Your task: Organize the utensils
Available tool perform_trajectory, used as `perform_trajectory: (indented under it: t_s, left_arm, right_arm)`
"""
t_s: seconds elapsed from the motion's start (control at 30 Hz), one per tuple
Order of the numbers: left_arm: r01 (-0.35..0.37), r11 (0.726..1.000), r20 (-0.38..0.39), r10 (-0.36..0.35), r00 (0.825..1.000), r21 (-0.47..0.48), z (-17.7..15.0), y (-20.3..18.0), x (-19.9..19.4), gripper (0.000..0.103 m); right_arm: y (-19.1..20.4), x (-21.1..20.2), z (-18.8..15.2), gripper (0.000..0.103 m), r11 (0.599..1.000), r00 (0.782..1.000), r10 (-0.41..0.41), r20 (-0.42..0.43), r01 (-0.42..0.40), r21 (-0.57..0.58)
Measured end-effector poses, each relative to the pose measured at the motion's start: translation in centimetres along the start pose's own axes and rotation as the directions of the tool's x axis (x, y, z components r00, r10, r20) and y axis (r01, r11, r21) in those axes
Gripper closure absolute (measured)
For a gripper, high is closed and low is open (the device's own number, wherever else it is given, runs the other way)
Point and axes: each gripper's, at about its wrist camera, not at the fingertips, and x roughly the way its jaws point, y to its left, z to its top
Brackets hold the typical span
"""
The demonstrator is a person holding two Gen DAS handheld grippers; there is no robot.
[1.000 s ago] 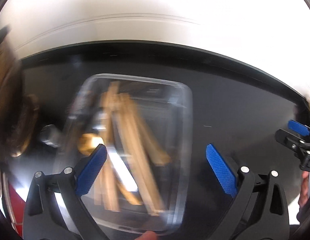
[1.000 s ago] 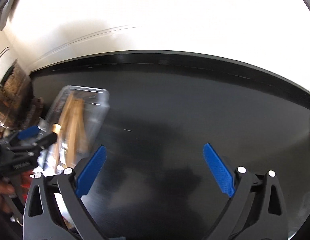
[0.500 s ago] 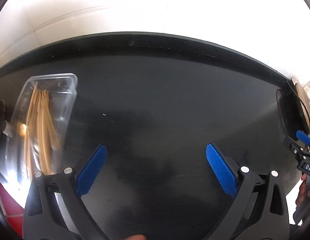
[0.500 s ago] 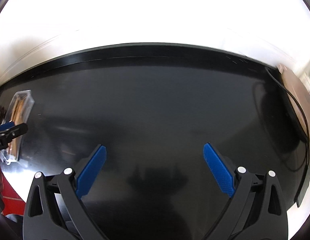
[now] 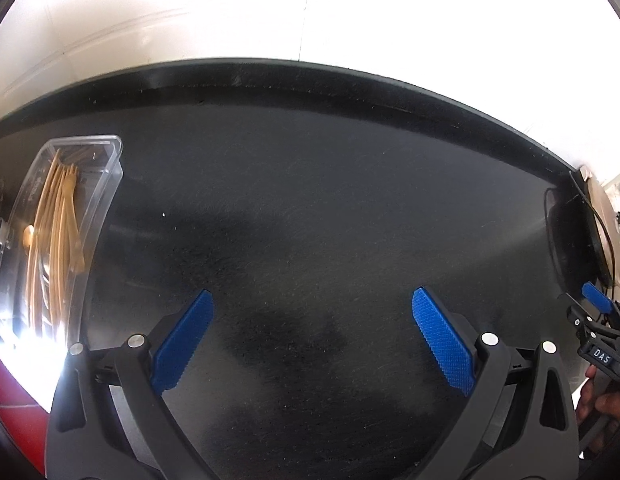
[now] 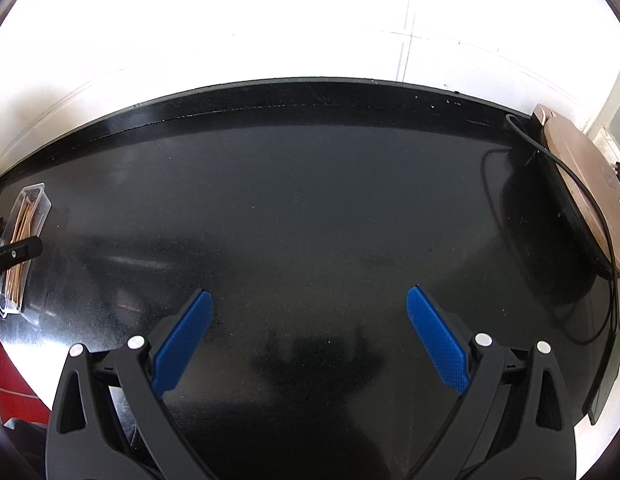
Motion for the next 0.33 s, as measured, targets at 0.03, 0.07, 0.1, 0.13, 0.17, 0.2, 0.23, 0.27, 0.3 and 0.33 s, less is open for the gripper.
perform_trajectory:
  t_s: [0.03,0.07,0.1,0.13,0.17,0.2,0.23,0.27,0.3,0.33]
  left_arm:
    - [0.000,1.000,0.001,0.000,1.000,0.007,0.03,-0.14,-0.06,0.006]
    - [0.002,1.000,0.000,-0.002,1.000,0.010,0.07,-0.24,-0.10,0.006]
    - [-0.002,1.000,0.000,0.002,1.000,0.012,0.18,-0.27,-0.04,0.006]
    - [-0.012,1.000,-0.001,0.012,1.000,0.018,0.21,-0.35,0.00,0.006]
    - [-0.017,1.000,-0.004,0.017,1.000,0.019,0.27,-0.31,0.06,0.006]
    - [-0.021,1.000,-0.006,0.021,1.000,0.018,0.26,-0.32,0.04,0.006]
    - [-0.026,1.000,-0.009,0.026,1.000,0.014,0.25,-0.21,0.09,0.006]
    - [-0.026,1.000,-0.010,0.026,1.000,0.009,0.29,-0.09,0.14,0.006]
    - [-0.018,1.000,-0.012,0.018,1.000,0.003,0.33,0.06,0.19,0.006]
    - [-0.012,1.000,-0.015,0.012,1.000,0.001,0.35,0.14,0.32,0.006]
  right_arm:
    - [0.03,-0.03,-0.02,0.009,1.000,1.000,0.004,0.001,-0.004,0.000]
    - [-0.29,0.17,0.03,0.009,1.000,1.000,0.007,0.001,-0.007,0.004]
    - [-0.37,0.20,0.13,0.009,1.000,1.000,0.010,0.001,-0.010,0.008]
    - [-0.43,0.24,0.22,0.009,1.000,1.000,0.015,0.002,-0.015,0.012]
    - [-0.33,0.21,0.25,0.009,1.000,1.000,0.016,0.001,-0.016,0.014]
    - [-0.32,0.27,0.33,0.009,1.000,1.000,0.017,-0.001,-0.017,0.015]
    - [-0.27,0.31,0.39,0.009,1.000,1.000,0.018,-0.002,-0.018,0.014]
    - [-0.26,0.36,0.42,0.009,1.000,1.000,0.021,-0.002,-0.021,0.012]
    - [-0.20,0.38,0.43,0.009,1.000,1.000,0.022,-0.001,-0.022,0.009]
    - [-0.12,0.42,0.41,0.009,1.000,1.000,0.021,-0.002,-0.021,0.007]
